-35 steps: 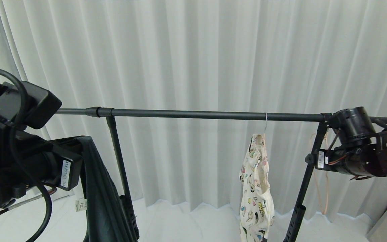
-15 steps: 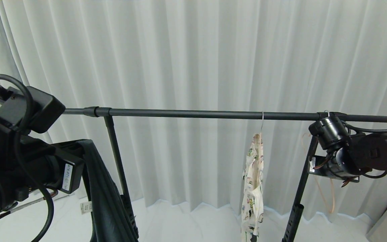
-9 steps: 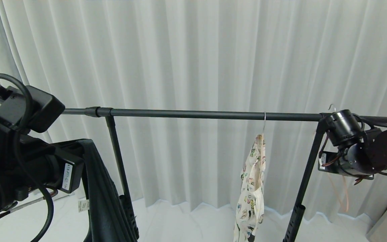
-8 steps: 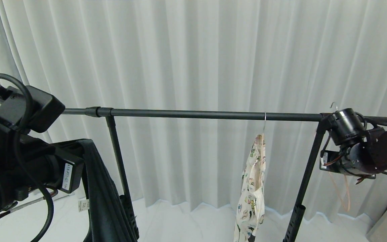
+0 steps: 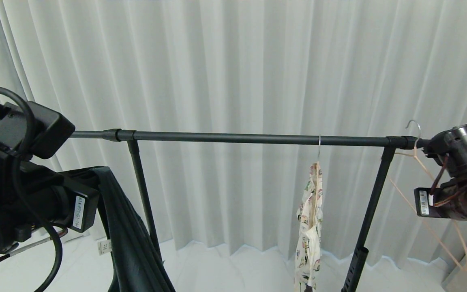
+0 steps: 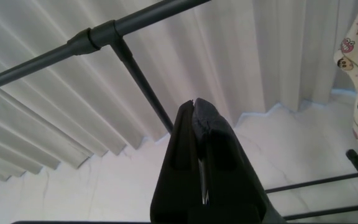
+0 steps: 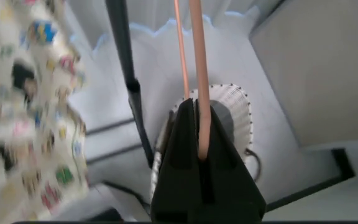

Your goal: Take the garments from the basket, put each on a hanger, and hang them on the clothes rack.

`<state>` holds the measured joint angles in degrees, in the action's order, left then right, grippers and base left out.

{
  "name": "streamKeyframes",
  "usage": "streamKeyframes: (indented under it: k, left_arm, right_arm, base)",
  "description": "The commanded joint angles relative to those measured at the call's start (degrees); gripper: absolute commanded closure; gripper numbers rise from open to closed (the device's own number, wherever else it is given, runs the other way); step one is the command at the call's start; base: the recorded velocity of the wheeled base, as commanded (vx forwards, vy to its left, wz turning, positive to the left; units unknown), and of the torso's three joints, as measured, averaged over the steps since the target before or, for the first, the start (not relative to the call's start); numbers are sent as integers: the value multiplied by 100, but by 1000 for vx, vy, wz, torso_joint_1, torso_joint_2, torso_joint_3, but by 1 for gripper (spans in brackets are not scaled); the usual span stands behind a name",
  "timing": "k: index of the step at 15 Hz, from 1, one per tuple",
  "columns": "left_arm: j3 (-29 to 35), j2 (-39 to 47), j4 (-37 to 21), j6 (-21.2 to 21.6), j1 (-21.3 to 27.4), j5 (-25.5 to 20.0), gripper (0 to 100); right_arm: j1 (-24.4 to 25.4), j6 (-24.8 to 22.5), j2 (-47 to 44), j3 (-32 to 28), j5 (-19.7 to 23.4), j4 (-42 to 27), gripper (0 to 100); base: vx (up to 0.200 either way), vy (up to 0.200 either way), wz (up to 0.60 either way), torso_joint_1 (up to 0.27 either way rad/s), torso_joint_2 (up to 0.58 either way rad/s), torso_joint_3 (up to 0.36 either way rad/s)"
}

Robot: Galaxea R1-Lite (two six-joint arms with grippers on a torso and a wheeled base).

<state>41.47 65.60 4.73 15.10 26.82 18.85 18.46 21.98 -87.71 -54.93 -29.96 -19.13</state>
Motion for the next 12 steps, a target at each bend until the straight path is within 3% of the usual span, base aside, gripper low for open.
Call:
streamKeyframes:
  k: [1, 2, 8, 11, 12]
  left_arm:
    - [10, -3, 2, 1, -1, -4, 100]
    - [10, -3, 2, 1, -1, 5, 100]
    - [-16, 6, 2, -7, -1, 5, 100]
    - [-16, 14, 2, -7, -10, 5, 100]
    - [-16, 23, 2, 1, -10, 5, 100]
  right_arm:
    - [-123, -546, 870, 105, 342, -162, 100]
    - [-132, -853, 1186, 202, 333, -337, 100]
    - [-132, -1609, 2487, 879, 342, -539, 100]
    - [-132, -1592, 2680, 949, 351, -715, 100]
    - [-132, -1592, 2751, 1046, 360, -715, 100]
  base:
    - [0, 0, 0, 0, 0, 0]
    - [0, 0, 0, 0, 0, 0]
    - [0, 0, 0, 0, 0, 0]
    - [0, 0, 0, 0, 0, 0]
    - [-200, 0, 0, 2, -2, 2]
